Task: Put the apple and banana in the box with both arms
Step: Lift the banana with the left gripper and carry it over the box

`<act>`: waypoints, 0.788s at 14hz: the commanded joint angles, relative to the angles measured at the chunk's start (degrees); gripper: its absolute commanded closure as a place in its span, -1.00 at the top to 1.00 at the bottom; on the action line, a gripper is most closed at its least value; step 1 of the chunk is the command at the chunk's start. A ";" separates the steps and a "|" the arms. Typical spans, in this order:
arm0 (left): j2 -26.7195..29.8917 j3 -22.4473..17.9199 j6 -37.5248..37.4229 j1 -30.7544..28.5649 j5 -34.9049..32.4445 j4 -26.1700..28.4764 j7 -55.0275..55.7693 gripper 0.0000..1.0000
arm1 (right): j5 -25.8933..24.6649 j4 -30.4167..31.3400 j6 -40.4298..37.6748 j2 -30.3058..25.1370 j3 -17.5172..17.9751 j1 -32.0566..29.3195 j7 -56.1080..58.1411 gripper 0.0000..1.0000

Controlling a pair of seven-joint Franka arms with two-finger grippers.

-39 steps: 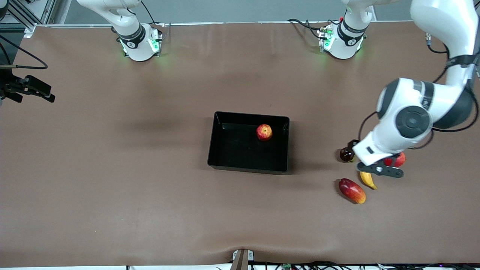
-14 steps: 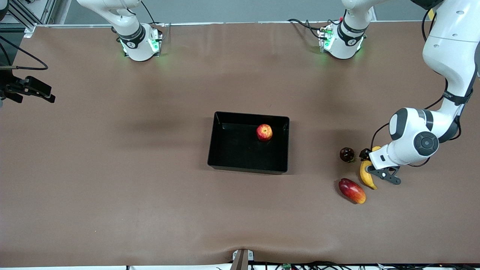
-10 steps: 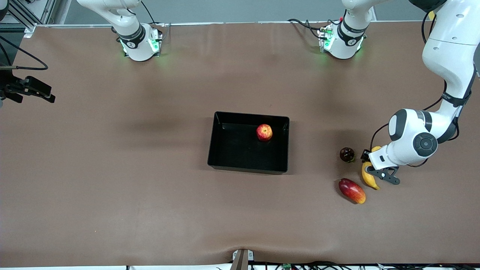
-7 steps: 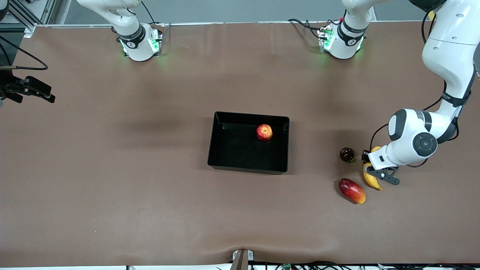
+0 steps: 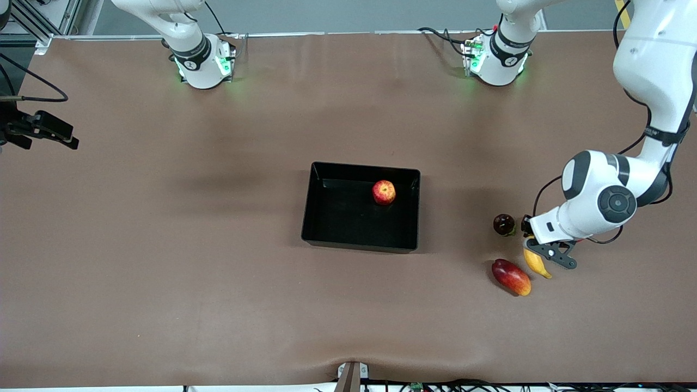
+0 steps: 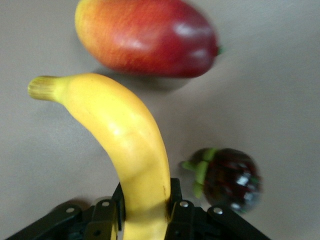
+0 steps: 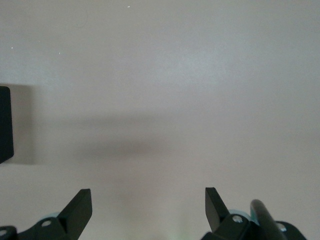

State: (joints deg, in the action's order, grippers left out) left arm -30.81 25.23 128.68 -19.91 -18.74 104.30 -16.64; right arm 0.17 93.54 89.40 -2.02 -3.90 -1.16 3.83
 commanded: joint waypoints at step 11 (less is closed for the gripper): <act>3.65 12.92 -9.76 8.90 3.10 -6.12 31.03 -1.00 | -0.88 -0.90 -0.54 0.53 0.56 -1.21 0.65 1.00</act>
State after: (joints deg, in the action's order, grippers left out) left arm -26.47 38.24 120.80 -14.06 -16.24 100.88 10.07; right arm 0.17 93.55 89.38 -2.00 -4.09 -1.25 3.83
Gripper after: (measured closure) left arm 0.643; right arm 0.000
